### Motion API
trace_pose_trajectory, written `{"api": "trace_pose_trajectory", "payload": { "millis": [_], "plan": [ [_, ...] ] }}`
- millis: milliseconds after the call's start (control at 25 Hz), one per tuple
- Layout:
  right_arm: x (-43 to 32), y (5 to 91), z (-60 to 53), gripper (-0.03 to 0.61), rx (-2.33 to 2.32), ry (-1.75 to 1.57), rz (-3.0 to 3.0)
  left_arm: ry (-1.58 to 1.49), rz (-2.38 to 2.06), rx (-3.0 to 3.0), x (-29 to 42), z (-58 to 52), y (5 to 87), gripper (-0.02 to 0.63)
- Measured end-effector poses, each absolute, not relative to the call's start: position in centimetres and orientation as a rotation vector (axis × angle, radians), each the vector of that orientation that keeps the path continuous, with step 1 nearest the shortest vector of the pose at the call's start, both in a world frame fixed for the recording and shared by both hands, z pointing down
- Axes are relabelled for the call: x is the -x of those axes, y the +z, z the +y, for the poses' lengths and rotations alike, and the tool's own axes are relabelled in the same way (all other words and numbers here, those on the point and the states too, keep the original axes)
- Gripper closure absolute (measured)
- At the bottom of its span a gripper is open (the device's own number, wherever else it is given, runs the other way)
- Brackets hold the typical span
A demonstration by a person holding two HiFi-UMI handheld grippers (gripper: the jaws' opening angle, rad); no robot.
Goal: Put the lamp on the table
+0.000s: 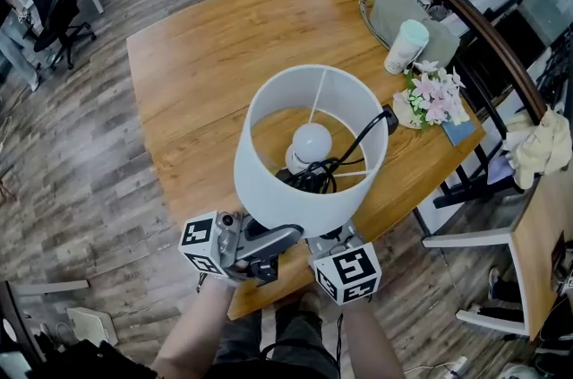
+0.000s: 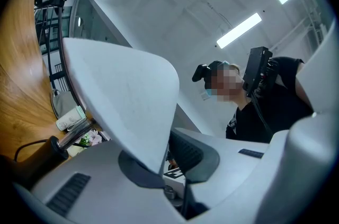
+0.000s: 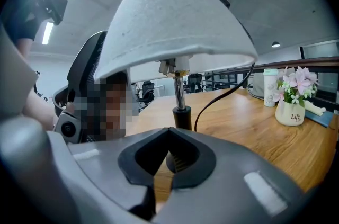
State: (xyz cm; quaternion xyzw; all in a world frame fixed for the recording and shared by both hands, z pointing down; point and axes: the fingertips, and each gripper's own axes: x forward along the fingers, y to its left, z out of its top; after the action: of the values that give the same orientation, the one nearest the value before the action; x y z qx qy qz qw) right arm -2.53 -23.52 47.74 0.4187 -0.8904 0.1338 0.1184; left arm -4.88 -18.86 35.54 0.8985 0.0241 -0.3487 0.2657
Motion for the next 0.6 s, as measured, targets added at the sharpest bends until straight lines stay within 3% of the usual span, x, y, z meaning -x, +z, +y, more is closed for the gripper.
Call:
{"api": "trace_pose_trajectory", "payload": {
  "millis": [600],
  "plan": [
    [2.6,48.2,-22.5,0.571,-1.238,0.397,-2.600,-0.781,-0.034,-2.491,4.3,-17.8,38.1,0.580]
  ]
}}
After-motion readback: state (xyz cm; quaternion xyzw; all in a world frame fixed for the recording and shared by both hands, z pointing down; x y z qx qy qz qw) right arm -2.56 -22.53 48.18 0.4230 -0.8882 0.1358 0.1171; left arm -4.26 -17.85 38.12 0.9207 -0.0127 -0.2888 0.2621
